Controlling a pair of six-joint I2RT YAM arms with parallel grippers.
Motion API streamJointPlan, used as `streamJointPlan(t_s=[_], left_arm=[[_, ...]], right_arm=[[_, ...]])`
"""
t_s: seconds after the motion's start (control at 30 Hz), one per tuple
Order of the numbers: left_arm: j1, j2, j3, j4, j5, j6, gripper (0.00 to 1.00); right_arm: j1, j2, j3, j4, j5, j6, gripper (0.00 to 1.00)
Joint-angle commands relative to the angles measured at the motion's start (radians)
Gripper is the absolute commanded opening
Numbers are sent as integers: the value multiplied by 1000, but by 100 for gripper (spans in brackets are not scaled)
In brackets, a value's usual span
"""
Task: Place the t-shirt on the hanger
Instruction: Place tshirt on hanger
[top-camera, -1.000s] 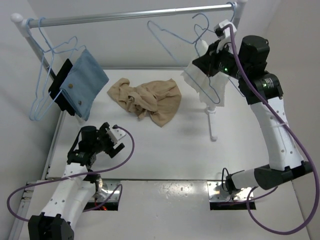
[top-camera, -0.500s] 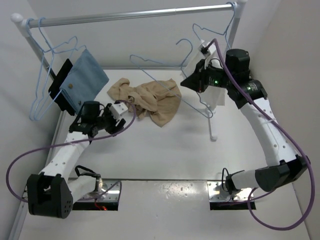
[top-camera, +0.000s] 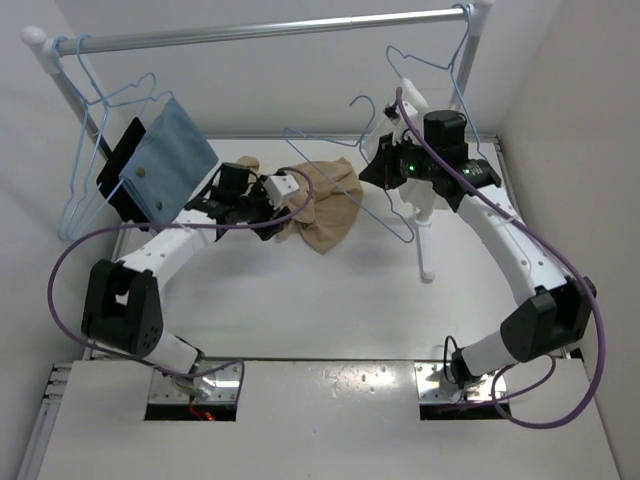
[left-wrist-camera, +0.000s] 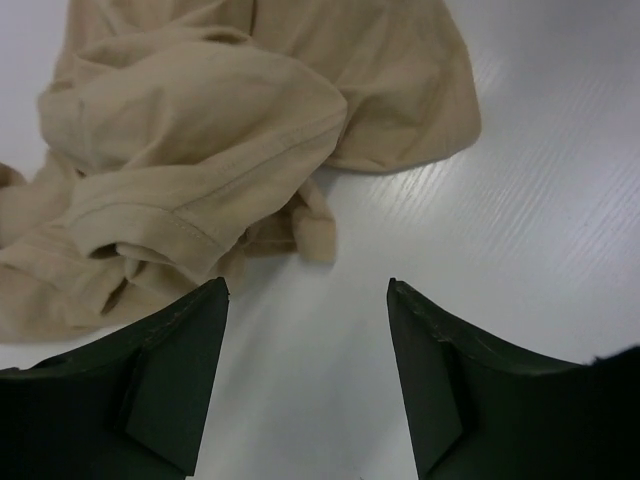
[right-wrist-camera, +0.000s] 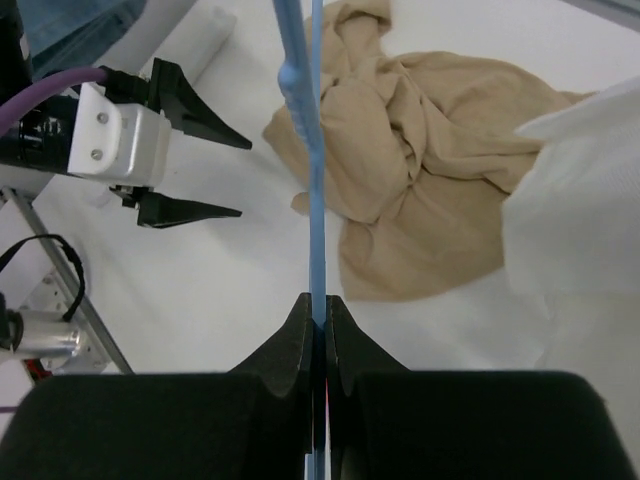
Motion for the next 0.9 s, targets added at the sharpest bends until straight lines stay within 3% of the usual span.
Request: streamJointPlan(t_s=[0.0, 0.17, 0.27, 0.4, 0.5, 0.53, 0.63, 0.87], left_arm=[[25, 43, 34, 97, -27, -84, 70], [25, 170, 87, 120, -122, -84, 71], [25, 231, 121, 143, -93, -105, 69], [13, 255, 134, 154, -53, -124, 51], [2, 264, 134, 136, -15, -113, 24], [-10, 264, 134, 122, -15, -104, 1], [-39, 236, 134, 61, 19, -58, 0], [-218, 124, 112, -286, 191, 351, 0]], right_arm=[[5, 16, 40, 74, 47, 25, 0], [5, 57, 40, 75, 47, 16, 0], [5, 103, 79, 65, 47, 16, 0], [5, 134, 101, 45, 37, 16, 0], [5, 134, 101, 45, 37, 16, 0], [5, 134, 101, 35, 46, 16, 0], [5, 134, 101, 35, 55, 16, 0], [5, 134, 92, 26, 64, 7, 0]])
